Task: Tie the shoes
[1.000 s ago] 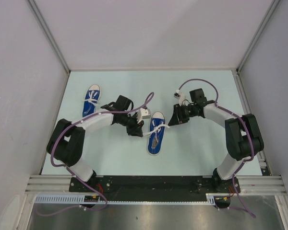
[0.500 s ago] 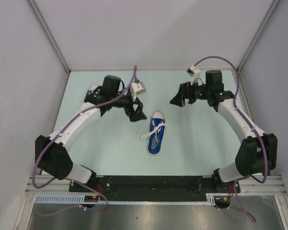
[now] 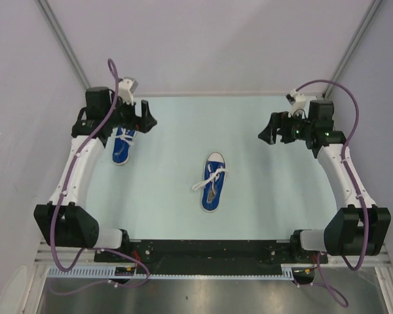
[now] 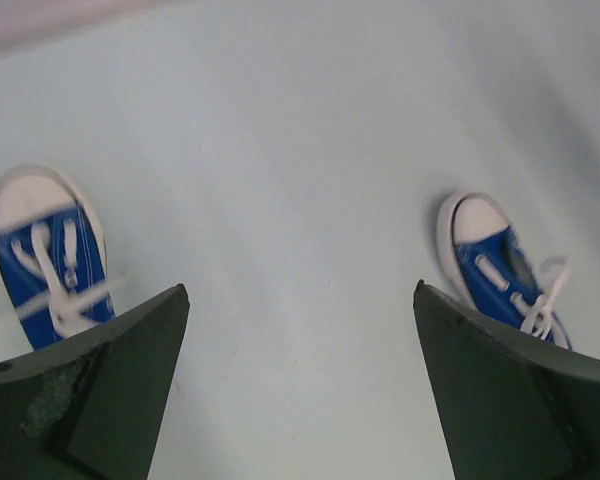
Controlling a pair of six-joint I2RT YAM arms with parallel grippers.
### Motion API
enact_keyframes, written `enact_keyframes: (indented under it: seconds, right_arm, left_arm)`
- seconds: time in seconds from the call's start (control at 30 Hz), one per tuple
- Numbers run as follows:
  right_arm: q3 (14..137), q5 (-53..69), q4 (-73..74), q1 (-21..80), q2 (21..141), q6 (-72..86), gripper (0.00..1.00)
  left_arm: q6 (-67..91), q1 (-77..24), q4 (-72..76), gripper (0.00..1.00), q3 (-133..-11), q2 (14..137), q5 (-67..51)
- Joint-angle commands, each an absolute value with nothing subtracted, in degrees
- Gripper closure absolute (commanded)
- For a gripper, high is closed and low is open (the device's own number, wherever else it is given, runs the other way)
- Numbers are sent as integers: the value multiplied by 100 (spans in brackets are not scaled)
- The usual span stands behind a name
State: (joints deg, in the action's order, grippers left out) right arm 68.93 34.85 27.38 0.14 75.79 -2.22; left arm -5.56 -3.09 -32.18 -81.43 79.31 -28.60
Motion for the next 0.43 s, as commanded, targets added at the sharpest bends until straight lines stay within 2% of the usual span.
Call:
enact_keyframes:
  seconds: [0.0, 0.17, 0.4]
  right_arm:
    - [6216, 3025, 3200, 44, 7506, -369, 0]
    - [5240, 2506, 2849, 386, 7418, -492, 0]
    - [5246, 2496, 2523, 545, 7488, -527, 0]
  left_arm:
    - [-229, -281, -3245, 0, -7051, 7647, -1672]
    - [-167, -290, -2901, 0, -5917, 7225, -1696]
    - [-123, -281, -2952, 0, -5914, 7137, -1600]
